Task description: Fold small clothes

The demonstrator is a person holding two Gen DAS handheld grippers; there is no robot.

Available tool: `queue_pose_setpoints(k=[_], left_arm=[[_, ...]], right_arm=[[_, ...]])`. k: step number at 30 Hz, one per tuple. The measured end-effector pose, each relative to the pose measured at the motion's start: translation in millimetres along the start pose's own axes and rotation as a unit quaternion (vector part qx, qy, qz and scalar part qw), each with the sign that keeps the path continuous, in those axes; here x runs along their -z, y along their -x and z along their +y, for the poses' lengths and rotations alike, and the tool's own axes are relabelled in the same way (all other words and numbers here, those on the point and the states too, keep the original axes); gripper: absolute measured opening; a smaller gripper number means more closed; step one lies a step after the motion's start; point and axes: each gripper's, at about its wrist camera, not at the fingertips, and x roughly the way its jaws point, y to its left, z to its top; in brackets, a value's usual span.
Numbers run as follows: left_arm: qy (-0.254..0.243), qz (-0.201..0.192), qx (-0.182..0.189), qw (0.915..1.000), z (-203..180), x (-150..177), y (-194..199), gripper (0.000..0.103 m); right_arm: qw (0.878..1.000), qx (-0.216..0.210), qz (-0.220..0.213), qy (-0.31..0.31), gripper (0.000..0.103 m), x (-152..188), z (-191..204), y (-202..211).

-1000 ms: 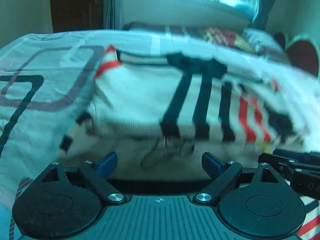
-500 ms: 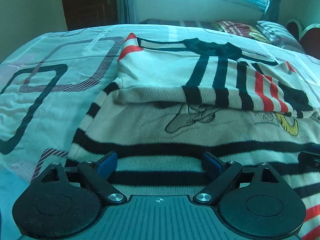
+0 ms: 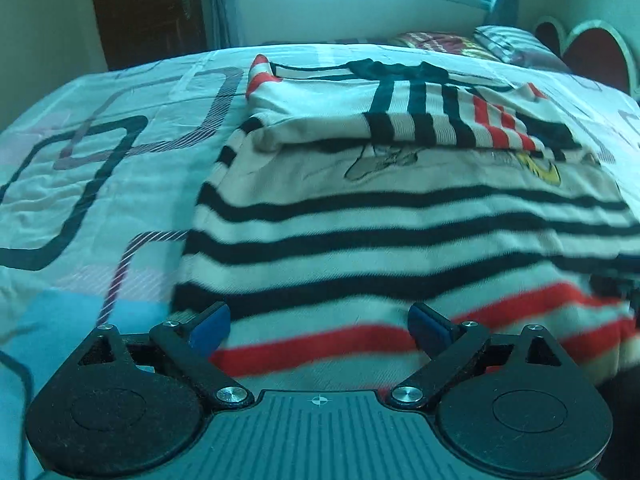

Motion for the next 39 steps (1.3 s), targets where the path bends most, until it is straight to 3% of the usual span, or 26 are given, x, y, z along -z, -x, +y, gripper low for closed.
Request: queue_pose_setpoints(k=[6, 9, 14, 17, 19, 20, 32, 39], left_arm=[[0.002, 0.009, 0.011, 0.9999, 15.2, 11.4, 15.1, 0.095], [0.024, 0.008, 0.029, 0.9993, 11.3, 7.2, 26.9, 0.095], [0.002, 0.004, 0.063, 0.9980, -15.0, 7.8, 37.6, 0.095], [-0.012, 0.014, 0.059, 0.9981, -22.0, 15.2, 37.9, 0.095], [-0.013, 0.035, 0.051, 0.9980, -20.1, 24.9, 32.5, 0.095], [-0.019, 0.022, 0.049, 0.9984, -18.9, 30.0, 35.4, 0.095], [-0.008, 0.024, 0.053, 0.9983, -10.1, 43.4, 58.9, 0.095], [-0.028, 0.027, 0.050, 0.9980, -11.1, 63.5, 66.8, 0.095]], right_arm=[[0.998, 0.040, 0.009, -0.045, 0.049, 15.1, -11.9, 18.8], [0.998, 0.015, -0.010, -0.062, 0.046, 12.8, -0.6, 35.5], [0.998, -0.030, -0.014, -0.053, 0.042, 11.4, 39.5, 47.7], [0.999, -0.029, -0.008, -0.041, 0.042, 15.1, 53.4, 47.5], [0.999, -0.012, 0.020, -0.034, 0.043, 21.8, 55.9, 39.2], [0.999, -0.011, 0.027, -0.043, 0.043, 25.8, 52.6, 37.1], [0.997, -0.023, 0.002, -0.073, 0.048, 43.4, 48.8, 73.6], [0.997, -0.014, 0.016, -0.072, 0.048, 58.6, 55.7, 76.7]])
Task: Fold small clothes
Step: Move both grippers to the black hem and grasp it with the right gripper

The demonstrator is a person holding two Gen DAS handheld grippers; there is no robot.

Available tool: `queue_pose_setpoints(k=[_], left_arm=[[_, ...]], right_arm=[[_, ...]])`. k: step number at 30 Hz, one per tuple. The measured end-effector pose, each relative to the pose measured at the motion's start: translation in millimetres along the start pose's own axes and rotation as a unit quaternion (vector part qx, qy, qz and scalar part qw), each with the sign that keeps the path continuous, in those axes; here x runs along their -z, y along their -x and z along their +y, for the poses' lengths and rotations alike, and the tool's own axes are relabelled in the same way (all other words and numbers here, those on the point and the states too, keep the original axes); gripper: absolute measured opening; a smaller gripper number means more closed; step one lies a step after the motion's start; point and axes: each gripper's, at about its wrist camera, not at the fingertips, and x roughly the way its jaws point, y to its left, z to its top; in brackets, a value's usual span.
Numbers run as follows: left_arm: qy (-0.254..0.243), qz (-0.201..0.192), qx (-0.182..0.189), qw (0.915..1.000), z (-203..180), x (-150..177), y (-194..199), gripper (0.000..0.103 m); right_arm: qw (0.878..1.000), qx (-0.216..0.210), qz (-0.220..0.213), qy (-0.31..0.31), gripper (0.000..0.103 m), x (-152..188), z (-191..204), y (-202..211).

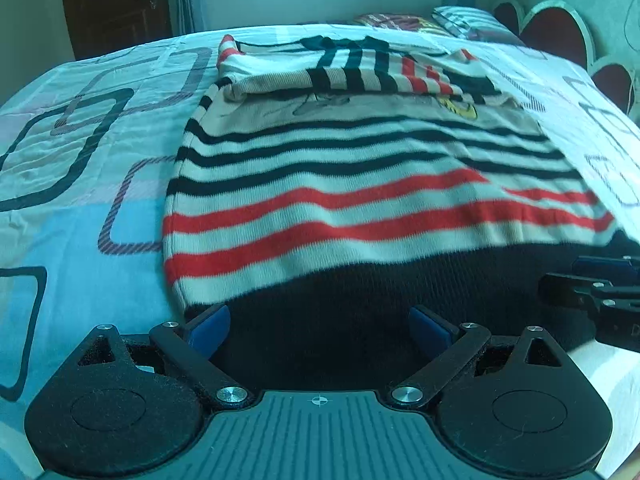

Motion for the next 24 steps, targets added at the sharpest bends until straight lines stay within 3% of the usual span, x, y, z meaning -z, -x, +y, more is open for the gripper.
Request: queue_pose_setpoints(k=[5, 18, 24], left_arm=[[-0.009, -0.003, -0.001, 1.0000, -1.3, 3.7, 3.8, 0.095], [0.004, -0.027, -0.013, 0.9995, 15.5, 12.1, 34.6, 0.095], [0.020, -0.020, -0.028, 0.9992, 32.0, 21.4, 36.8, 0.095]], right_arm=[[1.000, 0.018, 0.001, 0.020, 0.052, 8.6, 4.7, -3.4], [0.999, 0.026, -0.018, -0.013, 0.060, 13.4, -2.8, 16.3], [0.998, 0.038, -0.030, -0.027, 0.062, 14.7, -11.6, 27.6]])
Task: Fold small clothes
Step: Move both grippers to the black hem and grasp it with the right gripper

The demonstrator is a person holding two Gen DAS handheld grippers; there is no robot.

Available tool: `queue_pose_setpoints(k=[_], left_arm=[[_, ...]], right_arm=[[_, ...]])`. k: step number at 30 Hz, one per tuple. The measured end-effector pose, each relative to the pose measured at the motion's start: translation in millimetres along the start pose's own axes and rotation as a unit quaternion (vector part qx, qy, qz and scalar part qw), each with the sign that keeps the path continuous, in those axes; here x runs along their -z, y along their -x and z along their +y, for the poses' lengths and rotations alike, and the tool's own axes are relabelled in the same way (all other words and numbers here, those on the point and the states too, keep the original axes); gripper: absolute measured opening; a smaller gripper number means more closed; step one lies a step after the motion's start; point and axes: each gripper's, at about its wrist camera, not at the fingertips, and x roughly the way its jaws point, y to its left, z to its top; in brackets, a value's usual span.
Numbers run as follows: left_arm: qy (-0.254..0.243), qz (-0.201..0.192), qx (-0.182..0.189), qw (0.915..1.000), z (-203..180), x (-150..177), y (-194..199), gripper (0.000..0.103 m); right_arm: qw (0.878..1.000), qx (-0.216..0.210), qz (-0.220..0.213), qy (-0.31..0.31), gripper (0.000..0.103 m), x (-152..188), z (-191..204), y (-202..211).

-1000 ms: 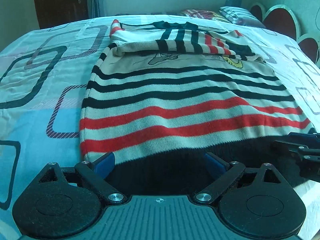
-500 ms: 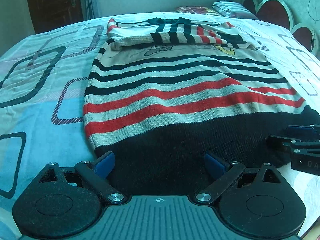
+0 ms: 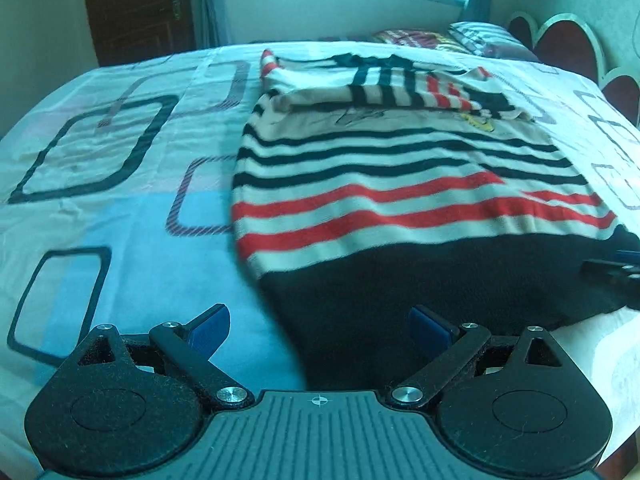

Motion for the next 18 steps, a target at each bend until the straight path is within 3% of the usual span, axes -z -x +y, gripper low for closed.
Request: queue_pose_setpoints(k=[5, 13, 14, 15, 18], left_arm=[[0.024, 0.023, 0.020, 0.9992, 9.5, 15.8, -11.7, 0.095], [0.059, 0.004, 0.076, 0.9954, 18.9, 21.0, -8.3, 0.095], [0.062, 0.004, 0.080, 0.9949, 19.1, 20.5, -8.2, 0.092], [0.061, 0.003, 0.086, 0.9944, 18.8, 19.5, -8.0, 0.079], [0.048, 0.010, 0.101, 0.9937, 15.9, 14.1, -10.6, 0.076]], right_arm=[[0.999, 0.014, 0.029, -0.010, 0.063, 12.3, -6.2, -10.7], [0.999, 0.025, -0.003, -0.032, 0.063, 13.1, -20.3, 12.1], [0.999, 0.031, -0.006, -0.037, 0.063, 13.0, -24.9, 15.1], [0.998, 0.037, -0.007, -0.043, 0.063, 12.2, -30.6, 17.5], [0.996, 0.059, -0.011, -0.064, 0.063, 11.8, -48.9, 23.8]])
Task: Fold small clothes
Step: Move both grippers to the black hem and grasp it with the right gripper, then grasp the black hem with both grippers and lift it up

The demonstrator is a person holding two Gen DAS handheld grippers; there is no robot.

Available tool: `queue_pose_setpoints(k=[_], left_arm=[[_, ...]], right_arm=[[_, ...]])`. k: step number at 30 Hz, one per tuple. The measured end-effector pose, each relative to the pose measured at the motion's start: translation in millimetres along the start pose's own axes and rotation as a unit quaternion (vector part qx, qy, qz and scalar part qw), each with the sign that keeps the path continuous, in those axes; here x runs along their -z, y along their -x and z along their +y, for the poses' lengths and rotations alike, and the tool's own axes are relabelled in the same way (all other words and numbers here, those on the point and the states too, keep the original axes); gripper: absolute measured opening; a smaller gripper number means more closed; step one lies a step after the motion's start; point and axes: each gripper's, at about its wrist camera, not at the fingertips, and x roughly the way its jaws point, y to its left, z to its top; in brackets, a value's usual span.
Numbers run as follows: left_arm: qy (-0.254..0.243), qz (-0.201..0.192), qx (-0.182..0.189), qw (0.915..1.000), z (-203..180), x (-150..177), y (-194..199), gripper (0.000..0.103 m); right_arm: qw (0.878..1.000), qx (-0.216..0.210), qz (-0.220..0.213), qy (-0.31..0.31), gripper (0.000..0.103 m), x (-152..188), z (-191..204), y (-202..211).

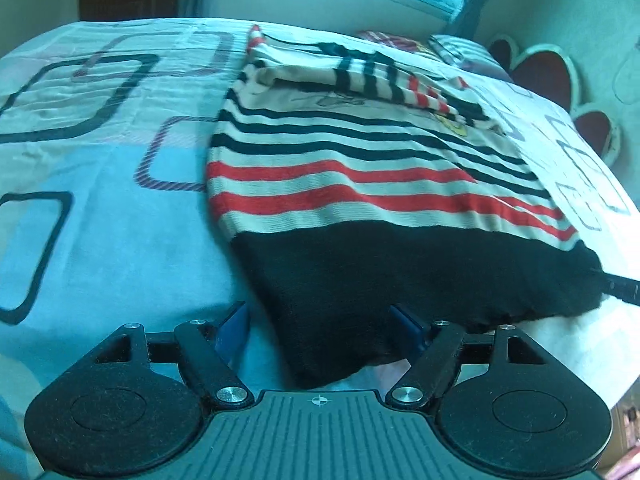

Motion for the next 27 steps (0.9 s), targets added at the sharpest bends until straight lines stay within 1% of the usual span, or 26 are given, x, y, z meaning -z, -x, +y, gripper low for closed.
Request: queue_pose_setpoints(k=[3, 4, 5, 6, 7, 8, 9, 10, 11, 12, 13, 15, 17, 18, 20, 22, 27], left_arm=[[-0.003, 0.005, 0.010, 0.9999, -1.0, -5.3, -4.0, 0.075], [-0.004, 0.006, 0.013, 0.9999, -1.4, -6.7, -4.7, 0.071], [-0.006, 0.009, 0.015, 0.9998, -1.6, -8.8, -5.9, 0.058], [-0.007, 0.013, 0.017, 0.9997, -1.1, -11.5, -7.5, 0.050], [-0.006, 0.017, 0.020, 0.9996, 0.7, -14.6, -9.0, 0.048], [-0.002, 0.022, 0.023, 0.9995, 2.8, -17.5, -10.2, 0.045], [0.004, 0.026, 0.028, 0.9992, 5.5, -20.4, -11.2, 0.044], [0.011, 0.030, 0.034, 0.9989, 7.6, -22.3, -11.7, 0.043], [0.012, 0.033, 0.036, 0.9987, 8.6, -23.9, -12.3, 0.040], [0.009, 0.035, 0.036, 0.9987, 8.8, -24.3, -12.9, 0.033], [0.007, 0.036, 0.036, 0.9987, 9.0, -24.2, -13.2, 0.031], [0.010, 0.038, 0.037, 0.9985, 11.3, -25.2, -13.1, 0.021], [0.024, 0.039, 0.045, 0.9979, 15.3, -26.4, -11.6, 0.019], [0.032, 0.037, 0.051, 0.9975, 16.3, -27.4, -10.2, 0.013], [0.029, 0.025, 0.060, 0.9975, 14.5, -31.3, -6.8, 0.012], [0.021, 0.009, 0.064, 0.9977, 10.0, -40.4, -4.4, 0.012], [0.005, -0.051, 0.070, 0.9963, -1.5, -80.5, 4.3, 0.012]], right_arm=[[1.000, 0.015, 0.012, -0.018, 0.063, -1.7, -19.1, -5.9], [0.999, 0.017, 0.017, -0.027, 0.063, -1.9, -25.4, -9.4], [0.999, 0.012, 0.025, -0.039, 0.063, -1.7, -31.5, -13.6], [0.998, 0.001, 0.034, -0.052, 0.059, -1.8, -36.4, -17.5], [0.997, -0.013, 0.045, -0.065, 0.055, -1.6, -39.8, -21.2], [0.995, -0.029, 0.055, -0.075, 0.048, -1.5, -42.0, -24.9], [0.994, -0.043, 0.063, -0.083, 0.044, -1.5, -43.6, -28.3], [0.992, -0.054, 0.069, -0.090, 0.042, -1.7, -44.2, -30.6], [0.991, -0.064, 0.073, -0.091, 0.037, -2.5, -43.7, -31.2], [0.991, -0.069, 0.074, -0.084, 0.024, -4.2, -42.8, -31.6], [0.991, -0.078, 0.077, -0.077, 0.016, -6.1, -41.3, -31.1], [0.990, -0.091, 0.087, -0.066, 0.014, -8.7, -37.7, -29.3], [0.989, -0.100, 0.092, -0.057, 0.013, -10.7, -35.4, -26.1], [0.988, -0.108, 0.092, -0.067, 0.013, -12.5, -37.0, -23.8], [0.983, -0.133, 0.083, -0.096, 0.013, -21.0, -42.8, -19.2], [0.981, -0.147, 0.065, -0.105, 0.013, -34.7, -43.4, -14.7], [0.977, -0.174, 0.019, -0.124, 0.013, -76.1, -41.5, -12.7]])
